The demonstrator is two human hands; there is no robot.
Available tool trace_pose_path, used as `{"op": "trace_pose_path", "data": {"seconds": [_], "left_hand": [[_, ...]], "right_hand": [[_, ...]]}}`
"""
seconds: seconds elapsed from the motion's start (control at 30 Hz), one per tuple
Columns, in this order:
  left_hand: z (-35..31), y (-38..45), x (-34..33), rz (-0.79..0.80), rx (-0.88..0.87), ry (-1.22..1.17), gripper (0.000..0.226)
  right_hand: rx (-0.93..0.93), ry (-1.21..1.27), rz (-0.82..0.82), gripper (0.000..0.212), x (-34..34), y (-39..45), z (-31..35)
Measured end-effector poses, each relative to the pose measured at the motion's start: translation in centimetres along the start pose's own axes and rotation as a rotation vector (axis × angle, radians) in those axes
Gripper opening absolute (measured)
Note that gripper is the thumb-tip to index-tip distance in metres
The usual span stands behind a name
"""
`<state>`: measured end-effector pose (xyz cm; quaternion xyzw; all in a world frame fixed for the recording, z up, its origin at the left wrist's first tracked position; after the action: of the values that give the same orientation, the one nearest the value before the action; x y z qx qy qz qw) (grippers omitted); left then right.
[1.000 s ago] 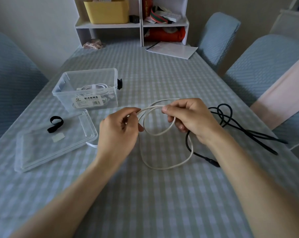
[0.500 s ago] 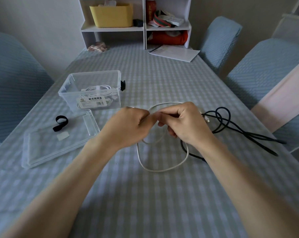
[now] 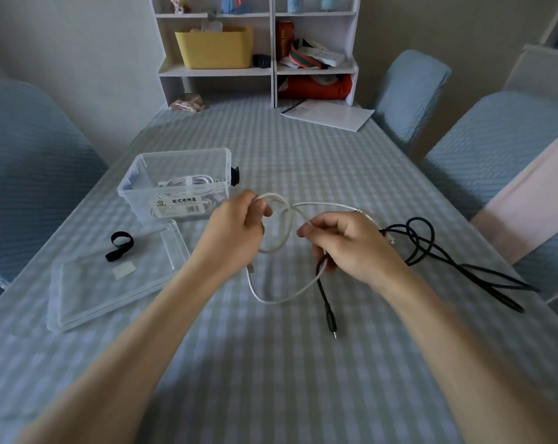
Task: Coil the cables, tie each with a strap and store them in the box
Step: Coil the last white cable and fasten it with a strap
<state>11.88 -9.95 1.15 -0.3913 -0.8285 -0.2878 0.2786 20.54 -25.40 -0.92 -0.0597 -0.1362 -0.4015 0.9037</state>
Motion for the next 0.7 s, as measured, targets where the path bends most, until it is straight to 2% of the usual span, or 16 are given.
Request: {"op": "trace_pose_path", "data": {"seconds": [0.2, 0.37, 0.47, 0.6, 0.7], "left_hand": [[-0.7, -1.0, -0.6, 0.126, -0.077, -0.017, 0.027], [-0.7, -1.6, -1.2, 0.228, -0.038, -0.028, 0.029], [-0.5, -1.4, -1.2, 0.218, 0.009, -0.072, 0.032], [-0.2, -1.3, -1.1, 0.154, 0.044, -0.088, 0.034], [0.2, -1.3, -1.5, 0.141, 0.056, -0.075, 0.034]], "right_hand": [[0.090, 0.073, -0.029, 0.012, -0.4, 0.1, 1.2], [0.126, 0.061, -0.228, 0.016, 0.8, -0.1, 1.0], [0.106, 0.131, -0.306, 0.017, 1.6, -0.1, 0.7], [0.038, -0.009, -0.172, 0.017, 0.9, 0.1, 0.3], [0.084, -0.183, -0.125, 0.014, 0.4, 0.0, 0.2]]}}
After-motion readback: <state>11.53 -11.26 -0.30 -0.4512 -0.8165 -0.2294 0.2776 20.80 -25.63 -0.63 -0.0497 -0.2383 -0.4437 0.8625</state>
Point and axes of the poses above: each hand's wrist, its own y-axis towards the middle knuckle, its own x-axis out of the back of the hand, z = x × y, the point moved 6 cm from there along y, towards the middle knuckle, and after that the axes turned 6 degrees about y, right-handed, at the moved point
